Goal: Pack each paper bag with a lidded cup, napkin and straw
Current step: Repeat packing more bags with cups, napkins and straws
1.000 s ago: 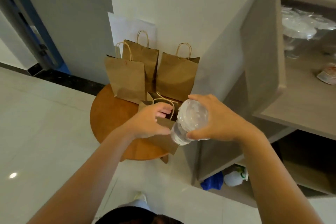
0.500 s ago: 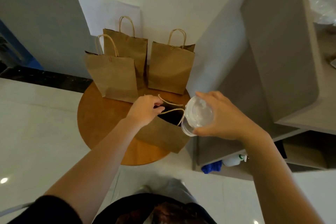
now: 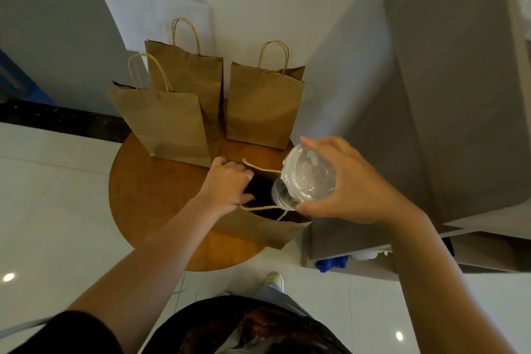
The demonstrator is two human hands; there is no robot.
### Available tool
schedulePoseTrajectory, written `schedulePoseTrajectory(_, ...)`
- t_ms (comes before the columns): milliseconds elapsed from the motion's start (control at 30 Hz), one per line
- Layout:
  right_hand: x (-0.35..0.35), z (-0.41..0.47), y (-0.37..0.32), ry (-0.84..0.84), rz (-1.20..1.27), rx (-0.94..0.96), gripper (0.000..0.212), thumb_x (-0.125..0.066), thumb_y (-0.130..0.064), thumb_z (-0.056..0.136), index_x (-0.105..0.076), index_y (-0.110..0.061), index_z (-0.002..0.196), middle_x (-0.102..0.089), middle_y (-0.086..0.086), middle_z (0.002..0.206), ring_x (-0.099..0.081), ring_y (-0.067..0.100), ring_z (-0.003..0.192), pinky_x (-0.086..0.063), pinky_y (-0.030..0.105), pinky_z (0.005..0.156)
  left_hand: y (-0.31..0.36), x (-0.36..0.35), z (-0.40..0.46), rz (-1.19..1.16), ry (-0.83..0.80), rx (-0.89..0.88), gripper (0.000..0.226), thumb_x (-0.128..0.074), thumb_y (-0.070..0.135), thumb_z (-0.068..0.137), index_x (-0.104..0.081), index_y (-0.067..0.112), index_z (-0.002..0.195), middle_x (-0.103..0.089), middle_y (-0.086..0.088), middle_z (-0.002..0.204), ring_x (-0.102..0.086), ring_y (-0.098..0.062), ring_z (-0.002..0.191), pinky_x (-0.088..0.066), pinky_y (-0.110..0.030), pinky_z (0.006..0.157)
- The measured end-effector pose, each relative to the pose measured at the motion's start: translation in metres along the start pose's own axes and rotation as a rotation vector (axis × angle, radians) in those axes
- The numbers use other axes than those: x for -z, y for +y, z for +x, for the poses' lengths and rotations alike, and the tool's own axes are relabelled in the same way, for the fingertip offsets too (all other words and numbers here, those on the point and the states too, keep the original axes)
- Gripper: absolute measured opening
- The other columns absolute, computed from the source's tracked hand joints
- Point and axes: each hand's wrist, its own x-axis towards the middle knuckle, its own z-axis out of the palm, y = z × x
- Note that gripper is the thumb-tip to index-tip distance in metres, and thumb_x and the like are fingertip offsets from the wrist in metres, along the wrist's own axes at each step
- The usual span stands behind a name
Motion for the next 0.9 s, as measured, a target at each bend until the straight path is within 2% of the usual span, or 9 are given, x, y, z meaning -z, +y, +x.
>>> schedulePoseTrajectory(33, -0.002, 0.001, 0.001, -0.003, 0.004, 0.003, 0.100, -0.080, -0.046, 0.064, -0.020, -0.040, 0.144, -0.027, -0.017, 0.133, -0.029, 0.003, 0.118, -0.040, 0.023, 0.095, 0.000, 0.000, 0.000, -0.015, -0.026, -0.004, 0.063, -0.056, 0.061, 0.081, -0.051, 0.023, 0.130, -0.053, 0.002, 0.134, -0.040, -0.019, 0.130, -0.018, -0.044, 0.109)
schedulePoseTrajectory(100, -0.008, 0.003, 0.002, -0.016, 0.017, -0.002, 0.099, -0.080, -0.046, 0.065, -0.020, -0.040, 0.144, -0.026, -0.017, 0.135, -0.029, 0.002, 0.119, -0.041, 0.024, 0.097, 0.000, 0.002, 0.001, 0.003, -0.151, -0.004, 0.104, -0.059, 0.072, 0.071, -0.020, 0.017, 0.150, -0.017, -0.007, 0.157, -0.007, -0.026, 0.146, 0.000, -0.055, 0.114)
schedulePoseTrajectory(133, -0.012, 0.004, 0.003, -0.026, 0.023, -0.008, 0.099, -0.080, -0.047, 0.066, -0.019, -0.040, 0.143, -0.025, -0.017, 0.137, -0.028, 0.002, 0.120, -0.042, 0.025, 0.099, 0.001, 0.003, 0.002, 0.028, -0.205, 0.004, 0.116, -0.058, 0.076, 0.067, -0.006, 0.015, 0.151, -0.001, -0.008, 0.159, 0.006, -0.028, 0.146, 0.006, -0.057, 0.113)
schedulePoseTrajectory(200, -0.020, 0.005, 0.005, -0.044, 0.042, -0.020, 0.099, -0.080, -0.048, 0.065, -0.019, -0.040, 0.143, -0.024, -0.018, 0.138, -0.028, 0.003, 0.123, -0.042, 0.027, 0.100, 0.003, 0.003, 0.002, 0.041, -0.240, 0.017, 0.128, -0.058, 0.081, 0.061, 0.007, 0.015, 0.151, 0.013, -0.009, 0.158, 0.017, -0.031, 0.144, 0.010, -0.059, 0.110)
schedulePoseTrajectory(467, -0.063, 0.026, 0.009, -0.027, 0.141, -0.090, 0.099, -0.077, -0.052, 0.066, -0.019, -0.037, 0.144, -0.025, -0.013, 0.142, -0.029, 0.010, 0.130, -0.041, 0.031, 0.103, 0.003, -0.002, 0.005, 0.067, -0.316, 0.020, 0.142, -0.056, 0.088, 0.052, 0.014, 0.011, 0.149, 0.022, -0.013, 0.155, 0.025, -0.033, 0.141, 0.012, -0.061, 0.109)
schedulePoseTrajectory(600, -0.080, 0.042, 0.017, -0.116, 0.005, -0.108, 0.100, -0.075, -0.055, 0.067, -0.017, -0.035, 0.145, -0.023, -0.008, 0.145, -0.027, 0.015, 0.132, -0.040, 0.033, 0.104, -0.001, -0.002, 0.003, 0.127, -0.339, 0.019, 0.145, -0.053, 0.090, 0.051, 0.015, 0.007, 0.148, 0.025, -0.015, 0.154, 0.026, -0.034, 0.140, 0.008, -0.061, 0.110)
schedulePoseTrajectory(800, -0.089, 0.055, 0.032, -0.214, -0.253, -0.233, 0.096, -0.074, -0.053, 0.066, -0.021, -0.028, 0.142, -0.028, 0.005, 0.141, -0.033, 0.029, 0.128, -0.043, 0.038, 0.099, -0.010, -0.001, -0.002, 0.118, -0.376, 0.041, 0.144, -0.055, 0.088, 0.052, 0.017, 0.008, 0.147, 0.028, -0.014, 0.153, 0.031, -0.031, 0.139, 0.010, -0.060, 0.109)
schedulePoseTrajectory(900, -0.098, 0.068, 0.026, -0.262, -0.394, -0.228, 0.096, -0.074, -0.055, 0.066, -0.022, -0.025, 0.141, -0.029, 0.012, 0.139, -0.036, 0.036, 0.125, -0.042, 0.043, 0.099, -0.009, -0.002, -0.002, 0.115, -0.370, 0.037, 0.143, -0.054, 0.088, 0.053, 0.018, 0.008, 0.147, 0.029, -0.015, 0.153, 0.031, -0.031, 0.138, 0.010, -0.061, 0.110)
